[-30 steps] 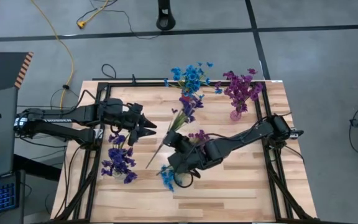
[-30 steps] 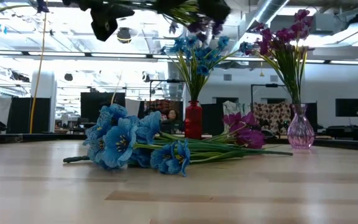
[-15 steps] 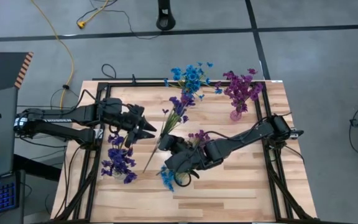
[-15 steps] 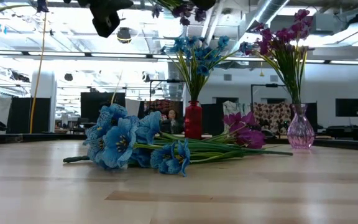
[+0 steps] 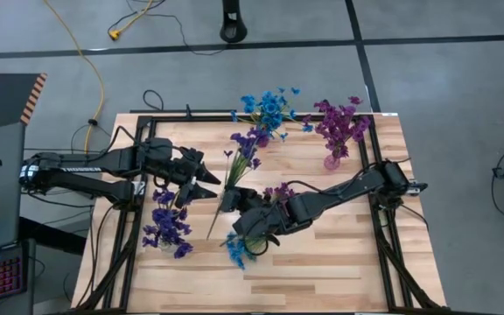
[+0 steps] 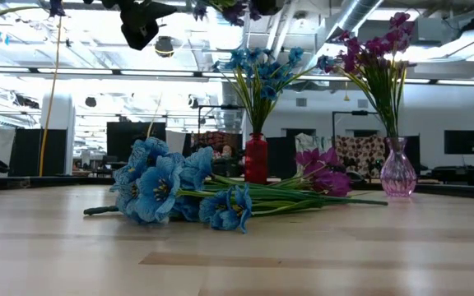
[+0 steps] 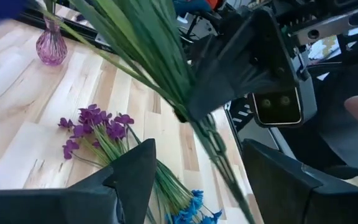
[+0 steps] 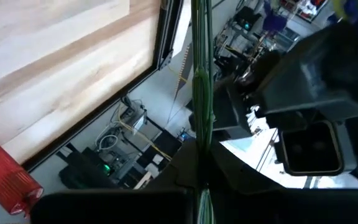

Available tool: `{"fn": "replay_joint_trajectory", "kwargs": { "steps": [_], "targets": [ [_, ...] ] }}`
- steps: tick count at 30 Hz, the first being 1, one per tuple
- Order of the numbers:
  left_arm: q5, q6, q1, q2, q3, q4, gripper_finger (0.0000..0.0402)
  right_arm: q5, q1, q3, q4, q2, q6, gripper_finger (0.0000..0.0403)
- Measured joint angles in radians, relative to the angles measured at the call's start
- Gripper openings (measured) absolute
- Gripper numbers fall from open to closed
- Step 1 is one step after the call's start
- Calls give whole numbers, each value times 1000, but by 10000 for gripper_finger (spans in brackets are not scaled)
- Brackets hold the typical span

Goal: Sort flowers into vase by color
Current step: Put the dark blue flowers into the transparent vase

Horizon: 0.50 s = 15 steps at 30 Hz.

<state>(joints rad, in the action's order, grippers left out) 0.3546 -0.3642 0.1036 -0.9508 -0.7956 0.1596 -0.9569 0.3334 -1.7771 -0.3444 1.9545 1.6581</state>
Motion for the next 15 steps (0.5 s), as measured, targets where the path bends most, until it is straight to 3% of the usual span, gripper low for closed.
{"fn": "replay_joint_trajectory", "kwargs": {
  "steps": [10,15],
  "targets": [
    [-23,0,0,0,0,0,222,3,-21,0,71,0,0,47],
    [-24,-25,0,0,0,-1,222,63,-30,0,102,0,3,47]
  ]
}}
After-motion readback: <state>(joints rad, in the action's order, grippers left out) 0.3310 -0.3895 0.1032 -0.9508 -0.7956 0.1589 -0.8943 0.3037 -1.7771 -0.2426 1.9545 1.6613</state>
